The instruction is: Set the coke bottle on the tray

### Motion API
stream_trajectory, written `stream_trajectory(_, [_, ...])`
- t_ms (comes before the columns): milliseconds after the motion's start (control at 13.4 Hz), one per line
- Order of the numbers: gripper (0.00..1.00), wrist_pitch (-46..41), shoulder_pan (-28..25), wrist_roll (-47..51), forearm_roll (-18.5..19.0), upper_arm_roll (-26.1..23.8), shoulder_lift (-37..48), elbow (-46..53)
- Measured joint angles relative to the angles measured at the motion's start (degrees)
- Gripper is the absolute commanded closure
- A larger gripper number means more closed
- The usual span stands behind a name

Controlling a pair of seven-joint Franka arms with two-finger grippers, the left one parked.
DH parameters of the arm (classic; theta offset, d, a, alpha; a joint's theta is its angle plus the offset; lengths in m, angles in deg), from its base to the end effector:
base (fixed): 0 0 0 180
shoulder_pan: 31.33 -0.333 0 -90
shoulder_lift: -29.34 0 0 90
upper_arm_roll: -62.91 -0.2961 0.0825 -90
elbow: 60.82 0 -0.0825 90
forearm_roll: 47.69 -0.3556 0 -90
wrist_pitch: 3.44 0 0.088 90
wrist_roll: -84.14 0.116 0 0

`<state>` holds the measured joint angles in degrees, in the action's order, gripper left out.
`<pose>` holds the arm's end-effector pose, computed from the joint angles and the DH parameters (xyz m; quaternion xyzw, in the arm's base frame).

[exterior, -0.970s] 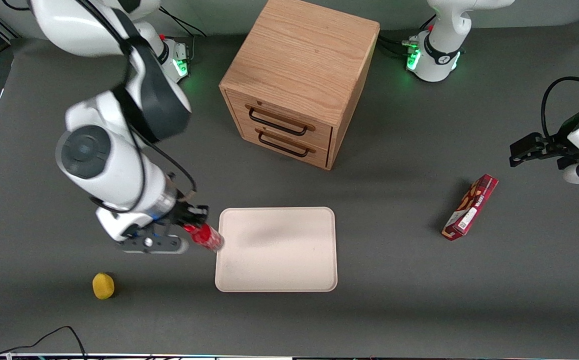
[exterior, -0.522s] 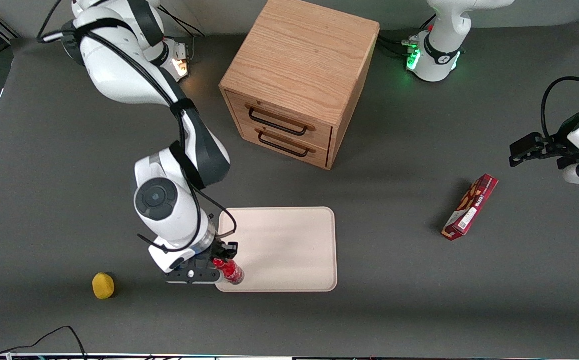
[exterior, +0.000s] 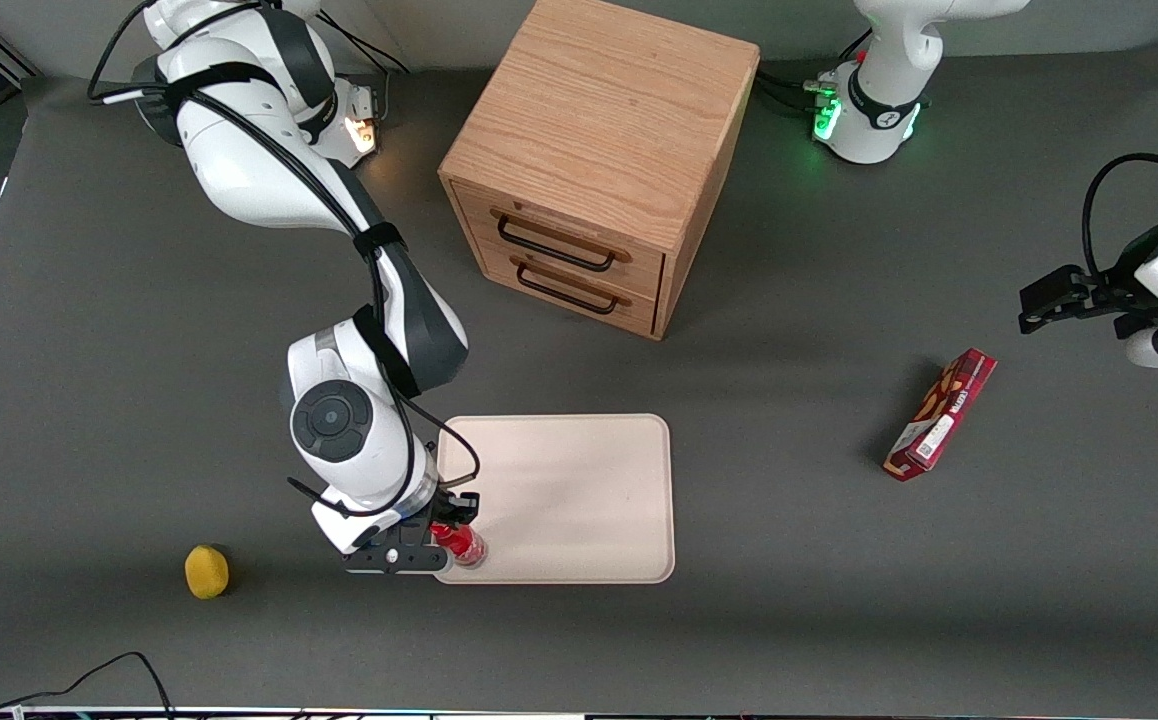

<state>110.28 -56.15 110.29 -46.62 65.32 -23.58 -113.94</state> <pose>0.6921 0.2972 0.3239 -0.9972 0.0199 -0.0716 0.0049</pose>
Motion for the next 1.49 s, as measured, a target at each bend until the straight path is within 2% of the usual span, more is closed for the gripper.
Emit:
stream_trajectory(149, [0.0,-0.7,0.0,0.0,0.0,0.0,0.4,0.1])
stream_trajectory(373, [0.0,-7.8,0.3,0.0,0.0,0.2,3.0,0.9])
stream_trajectory(672, [0.0,-21.6,3.5,0.0,0.0,0.2,13.9,-1.4])
stream_trajectory(896, [0.0,-22.5,6.9,-1.9,0.0,0.2,30.0,-16.9])
stream_trajectory(1269, [0.0,-13.5,14.3,-9.1,-1.2,0.3,57.2,-49.8])
stream_trajectory(1493, [0.0,-16.1,18.9,-16.5,-3.3,0.4,63.1,-54.5])
